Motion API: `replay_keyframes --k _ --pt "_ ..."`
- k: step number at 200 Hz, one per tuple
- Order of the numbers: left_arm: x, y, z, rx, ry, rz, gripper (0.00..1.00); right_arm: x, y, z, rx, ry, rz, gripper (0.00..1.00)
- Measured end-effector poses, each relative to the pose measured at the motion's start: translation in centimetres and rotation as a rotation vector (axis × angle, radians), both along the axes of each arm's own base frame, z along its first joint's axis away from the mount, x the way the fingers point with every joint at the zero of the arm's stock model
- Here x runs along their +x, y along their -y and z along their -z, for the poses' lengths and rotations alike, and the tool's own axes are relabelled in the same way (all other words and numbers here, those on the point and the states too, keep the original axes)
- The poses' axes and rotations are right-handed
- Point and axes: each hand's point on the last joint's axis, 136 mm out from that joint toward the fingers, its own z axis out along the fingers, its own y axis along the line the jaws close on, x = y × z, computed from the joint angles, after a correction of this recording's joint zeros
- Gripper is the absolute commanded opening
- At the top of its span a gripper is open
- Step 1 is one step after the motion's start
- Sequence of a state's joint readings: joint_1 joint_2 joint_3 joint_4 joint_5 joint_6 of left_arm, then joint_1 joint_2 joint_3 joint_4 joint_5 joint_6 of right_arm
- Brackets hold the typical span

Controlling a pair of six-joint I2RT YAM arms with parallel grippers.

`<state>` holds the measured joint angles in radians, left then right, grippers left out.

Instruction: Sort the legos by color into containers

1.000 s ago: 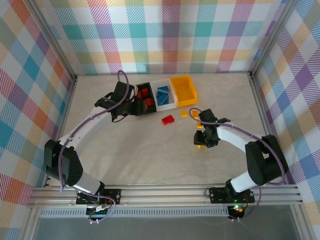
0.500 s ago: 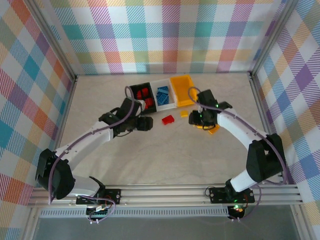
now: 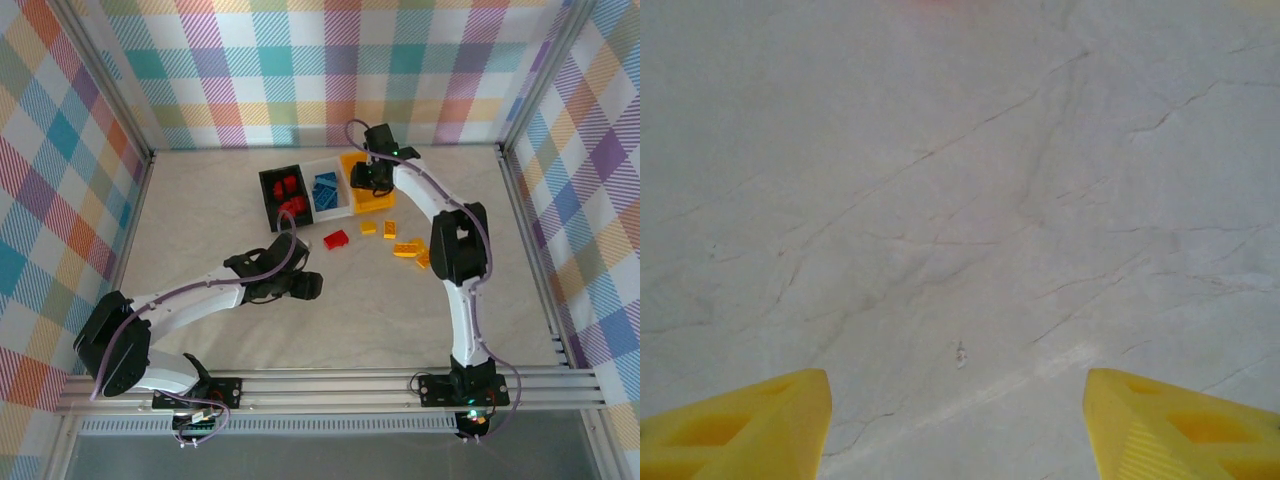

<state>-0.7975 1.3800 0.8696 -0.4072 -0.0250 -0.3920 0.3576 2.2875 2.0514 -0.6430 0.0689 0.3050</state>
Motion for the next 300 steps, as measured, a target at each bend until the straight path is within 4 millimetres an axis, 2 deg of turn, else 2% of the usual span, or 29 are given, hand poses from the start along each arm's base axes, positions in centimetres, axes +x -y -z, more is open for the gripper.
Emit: replay_keyframes --k 21,58,69,103,118,137,155,182,215,243,271,300 --pt "0.0 0.0 0.1 -0.001 0.000 -0.006 0.70 1.4 0.0 0.8 -0.009 0.003 -0.007 0.65" --pt "0.4 0.4 0.6 -0.004 0.000 -0.005 0.70 1.1 0.6 -0.4 -0.016 0.015 -0.015 0.68" --pt "0.5 0.7 1.1 -0.003 -0.006 -0.004 0.70 -0.6 1.2 -1.0 -0.020 0.002 -0.015 0.70" --pt "0.7 1.2 1.9 -0.003 -0.017 0.004 0.70 -8.9 4.4 -4.5 -0.041 -0.037 -0.005 0.70" --pt "0.7 1.5 1.7 -0.011 -0.017 0.007 0.70 -11.6 5.4 -5.2 -0.046 -0.041 -0.004 0.70" --pt "1.0 2.0 1.1 -0.032 -0.005 0.012 0.70 -13.5 6.2 -3.4 -0.071 -0.088 -0.003 0.70" --pt "1.2 2.2 0.9 -0.043 0.001 0.015 0.70 -14.6 6.6 0.4 -0.109 -0.176 -0.008 0.69" --pt "1.1 2.2 0.9 -0.043 -0.003 0.016 0.71 -14.9 6.9 4.5 -0.152 -0.267 -0.022 0.67" --pt "1.1 2.2 0.8 -0.043 -0.002 0.015 0.71 -14.6 7.0 7.1 -0.173 -0.305 -0.037 0.65" --pt "1.1 2.0 0.8 -0.038 0.002 0.011 0.71 -13.5 7.1 7.8 -0.182 -0.307 -0.037 0.60" --pt "1.0 1.9 0.9 -0.029 -0.002 0.009 0.71 -11.9 7.1 8.3 -0.189 -0.287 -0.036 0.46" --pt "1.0 1.6 1.1 -0.016 -0.006 0.005 0.71 -11.4 7.0 8.3 -0.196 -0.277 -0.039 0.33"
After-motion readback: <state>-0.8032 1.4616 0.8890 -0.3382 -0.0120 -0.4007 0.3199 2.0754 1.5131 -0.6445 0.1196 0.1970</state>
